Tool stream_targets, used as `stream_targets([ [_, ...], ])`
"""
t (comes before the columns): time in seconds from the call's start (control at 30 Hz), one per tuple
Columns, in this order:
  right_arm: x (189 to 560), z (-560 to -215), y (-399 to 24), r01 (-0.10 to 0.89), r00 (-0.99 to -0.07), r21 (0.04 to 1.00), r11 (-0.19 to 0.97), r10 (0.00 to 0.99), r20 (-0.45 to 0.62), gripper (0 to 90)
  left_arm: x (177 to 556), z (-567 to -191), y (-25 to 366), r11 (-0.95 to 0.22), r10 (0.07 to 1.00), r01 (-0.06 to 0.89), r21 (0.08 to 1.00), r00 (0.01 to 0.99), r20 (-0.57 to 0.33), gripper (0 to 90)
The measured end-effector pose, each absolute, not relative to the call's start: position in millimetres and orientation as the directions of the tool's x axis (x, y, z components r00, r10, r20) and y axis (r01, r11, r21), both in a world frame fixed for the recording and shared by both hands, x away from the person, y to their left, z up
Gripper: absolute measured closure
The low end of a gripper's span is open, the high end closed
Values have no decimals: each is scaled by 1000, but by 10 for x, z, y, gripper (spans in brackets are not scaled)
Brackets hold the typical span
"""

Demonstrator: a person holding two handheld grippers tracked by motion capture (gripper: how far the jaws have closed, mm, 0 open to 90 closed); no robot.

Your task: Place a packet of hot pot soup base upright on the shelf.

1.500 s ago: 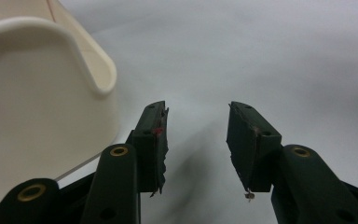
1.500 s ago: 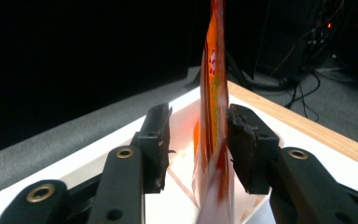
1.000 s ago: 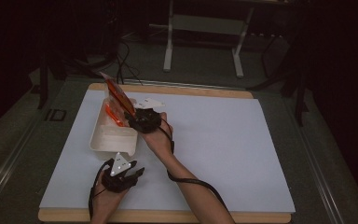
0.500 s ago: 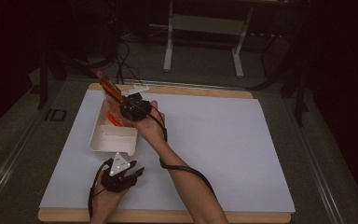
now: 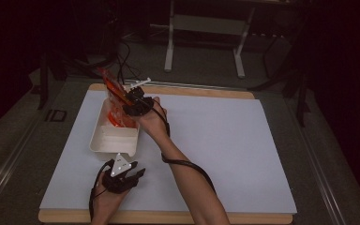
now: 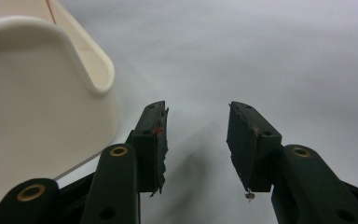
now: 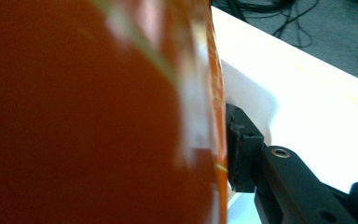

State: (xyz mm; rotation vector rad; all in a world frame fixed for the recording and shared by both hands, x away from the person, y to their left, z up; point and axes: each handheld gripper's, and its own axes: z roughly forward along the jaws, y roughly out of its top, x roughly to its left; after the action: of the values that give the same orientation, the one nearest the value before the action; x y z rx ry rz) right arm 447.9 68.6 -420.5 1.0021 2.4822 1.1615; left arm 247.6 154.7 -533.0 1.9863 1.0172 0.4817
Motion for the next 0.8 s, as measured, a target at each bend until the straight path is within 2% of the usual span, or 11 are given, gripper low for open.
stream_targets([
  [0.1, 4490, -4228, 668, 504, -740, 730, 462, 667, 89, 649, 2477, -5325, 1556, -327, 801, 480, 814, 598, -31, 574],
  [0.13, 4487, -4266, 643, 505, -743, 724, 469, 663, 88, 577, 2476, -5323, 1557, -326, 801, 479, 815, 598, -31, 574],
  [0.27, 4461, -4290, 571, 507, -735, 730, 458, 672, 89, 506, 2478, -5325, 1553, -327, 801, 478, 815, 598, -29, 573],
  [0.47, 4395, -4187, 451, 504, -747, 731, 460, 658, 101, 469, 2478, -5325, 1547, -327, 803, 478, 815, 596, -28, 569],
  [0.6, 4313, -4092, 345, 493, -757, 742, 453, 645, 109, 480, 2479, -5325, 1548, -327, 804, 477, 816, 594, -25, 568],
  [0.8, 4124, -4040, 151, 434, -778, 761, 483, 626, 47, 488, 2476, -5319, 1556, -321, 807, 476, 819, 590, -27, 568],
])
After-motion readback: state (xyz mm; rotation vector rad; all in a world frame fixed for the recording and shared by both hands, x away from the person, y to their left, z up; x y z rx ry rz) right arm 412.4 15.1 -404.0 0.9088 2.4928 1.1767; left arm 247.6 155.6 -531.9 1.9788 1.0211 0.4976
